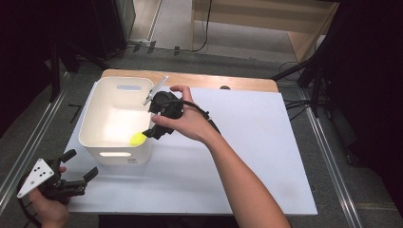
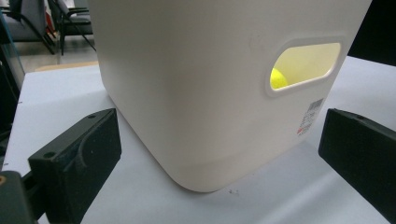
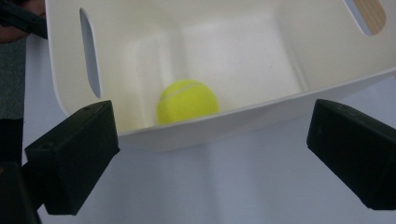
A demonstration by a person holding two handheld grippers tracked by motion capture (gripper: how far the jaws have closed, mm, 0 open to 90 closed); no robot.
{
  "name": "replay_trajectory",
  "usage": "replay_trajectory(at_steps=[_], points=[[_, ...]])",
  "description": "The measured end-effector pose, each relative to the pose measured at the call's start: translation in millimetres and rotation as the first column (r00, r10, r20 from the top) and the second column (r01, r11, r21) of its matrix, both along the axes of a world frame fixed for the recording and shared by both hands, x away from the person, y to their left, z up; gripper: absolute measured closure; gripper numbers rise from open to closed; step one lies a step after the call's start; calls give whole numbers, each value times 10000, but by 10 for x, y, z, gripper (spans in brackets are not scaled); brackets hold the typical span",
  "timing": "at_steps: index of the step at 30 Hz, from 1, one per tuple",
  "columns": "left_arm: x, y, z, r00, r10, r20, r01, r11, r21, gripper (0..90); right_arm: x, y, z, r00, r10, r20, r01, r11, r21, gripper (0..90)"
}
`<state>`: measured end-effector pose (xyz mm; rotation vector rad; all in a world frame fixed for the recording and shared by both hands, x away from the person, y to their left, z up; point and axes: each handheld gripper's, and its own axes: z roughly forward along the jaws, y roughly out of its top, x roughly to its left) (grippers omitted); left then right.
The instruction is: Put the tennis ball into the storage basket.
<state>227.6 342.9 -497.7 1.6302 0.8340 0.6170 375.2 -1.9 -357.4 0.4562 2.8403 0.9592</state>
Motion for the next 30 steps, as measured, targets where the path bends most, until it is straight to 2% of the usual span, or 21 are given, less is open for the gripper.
replay_trajectory(at_steps=[10, 13, 14, 17, 30], points=[[0, -3, 1, 10000, -3, -12, 3, 10000, 77, 0, -73, -228, -106, 9998, -213, -56, 214, 9996, 157, 8], [0, -2, 0, 10000, -7, -14, 7, 10000, 64, 0, -99, -297, -145, 9999, -120, 1, 120, 9994, 323, 8], [0, -2, 0, 10000, -7, -14, 7, 10000, 59, 0, -125, -324, -148, 9996, -279, -76, 282, 9989, 366, 7], [-1, -3, 1, 10000, -8, -7, 8, 10000, 57, 0, -180, -401, -173, 9995, -294, -146, 301, 9980, 549, 0], [-5, -3, 1, 10000, 16, -39, -16, 10000, 79, 0, -332, -848, -357, 9940, -1094, 71, 1083, 9898, 930, 0]])
